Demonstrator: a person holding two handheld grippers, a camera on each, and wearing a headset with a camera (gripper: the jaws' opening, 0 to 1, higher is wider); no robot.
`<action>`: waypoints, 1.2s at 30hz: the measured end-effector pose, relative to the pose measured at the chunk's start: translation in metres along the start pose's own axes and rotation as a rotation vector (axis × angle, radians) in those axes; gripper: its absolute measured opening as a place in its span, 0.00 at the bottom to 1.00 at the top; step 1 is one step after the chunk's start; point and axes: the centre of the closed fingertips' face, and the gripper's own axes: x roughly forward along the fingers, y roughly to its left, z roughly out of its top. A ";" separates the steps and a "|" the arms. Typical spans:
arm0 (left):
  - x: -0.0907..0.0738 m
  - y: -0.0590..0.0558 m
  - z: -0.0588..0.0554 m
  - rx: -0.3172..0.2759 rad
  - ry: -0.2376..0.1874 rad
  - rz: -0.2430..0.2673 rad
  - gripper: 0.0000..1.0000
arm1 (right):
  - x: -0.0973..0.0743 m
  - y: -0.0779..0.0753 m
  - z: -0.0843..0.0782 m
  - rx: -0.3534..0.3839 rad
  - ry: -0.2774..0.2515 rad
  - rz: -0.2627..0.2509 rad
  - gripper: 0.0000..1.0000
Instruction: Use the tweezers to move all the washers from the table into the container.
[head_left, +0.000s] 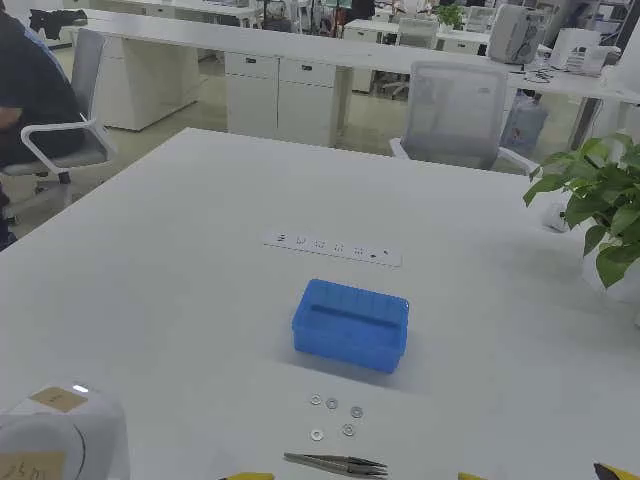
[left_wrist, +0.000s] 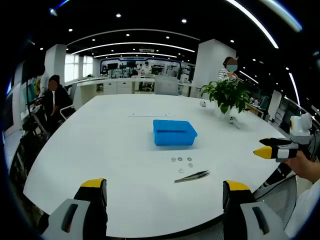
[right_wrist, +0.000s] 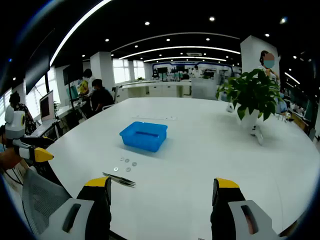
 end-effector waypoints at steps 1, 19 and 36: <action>0.000 0.000 -0.001 0.001 0.003 0.000 0.99 | 0.000 0.000 0.000 -0.003 0.002 0.000 0.87; 0.000 0.003 -0.005 0.003 0.017 0.008 0.99 | 0.003 0.001 -0.006 -0.047 0.025 -0.008 0.86; 0.005 0.003 -0.008 0.023 0.046 0.002 0.99 | 0.003 -0.004 -0.005 -0.014 0.026 -0.012 0.85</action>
